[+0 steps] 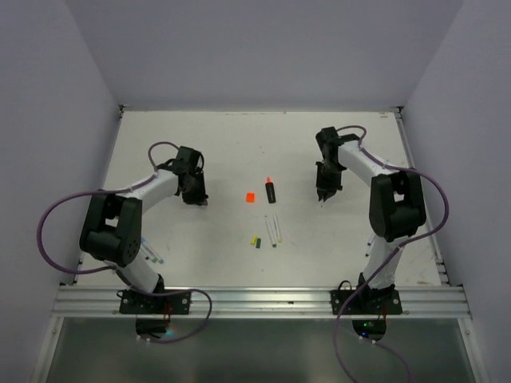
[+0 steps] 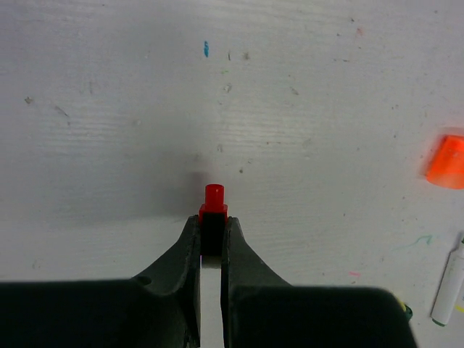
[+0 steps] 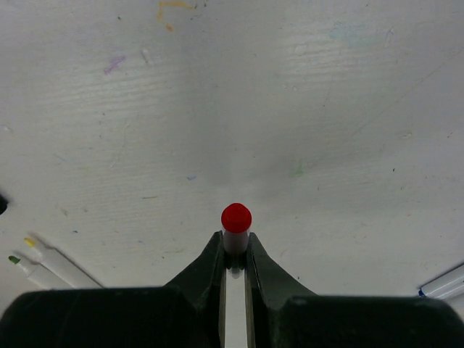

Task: Open the pen caps

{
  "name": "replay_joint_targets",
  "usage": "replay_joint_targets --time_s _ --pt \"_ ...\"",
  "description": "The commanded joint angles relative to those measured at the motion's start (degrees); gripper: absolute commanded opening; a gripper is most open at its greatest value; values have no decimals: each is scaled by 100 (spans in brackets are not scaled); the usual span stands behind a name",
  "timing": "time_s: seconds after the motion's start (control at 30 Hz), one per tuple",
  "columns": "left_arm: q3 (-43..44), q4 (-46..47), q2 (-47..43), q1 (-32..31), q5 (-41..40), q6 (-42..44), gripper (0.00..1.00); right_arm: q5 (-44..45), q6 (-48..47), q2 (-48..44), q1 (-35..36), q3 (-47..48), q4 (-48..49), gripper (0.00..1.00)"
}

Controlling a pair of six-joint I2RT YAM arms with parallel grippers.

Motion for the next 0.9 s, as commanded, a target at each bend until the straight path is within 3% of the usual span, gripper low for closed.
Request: replay_joint_targets --time_s 0.0,0.17,0.3,0.4,0.47,0.87 --pt "274 123 239 142 -65 257 0 48 -179 249 -85 184 -17 0" --pt "485 17 529 186 -83 266 0 57 -197 583 -94 378 27 4" --pt "538 -9 600 212 -74 283 2 48 -188 706 -94 501 9 13" --pt "547 -123 627 221 -171 248 8 66 -179 733 -103 484 9 22" --pt "539 -185 644 221 -267 205 20 48 -179 707 -103 413 44 26" --pt "416 -203 574 230 -294 187 45 -22 -267 417 -112 114 264 45"
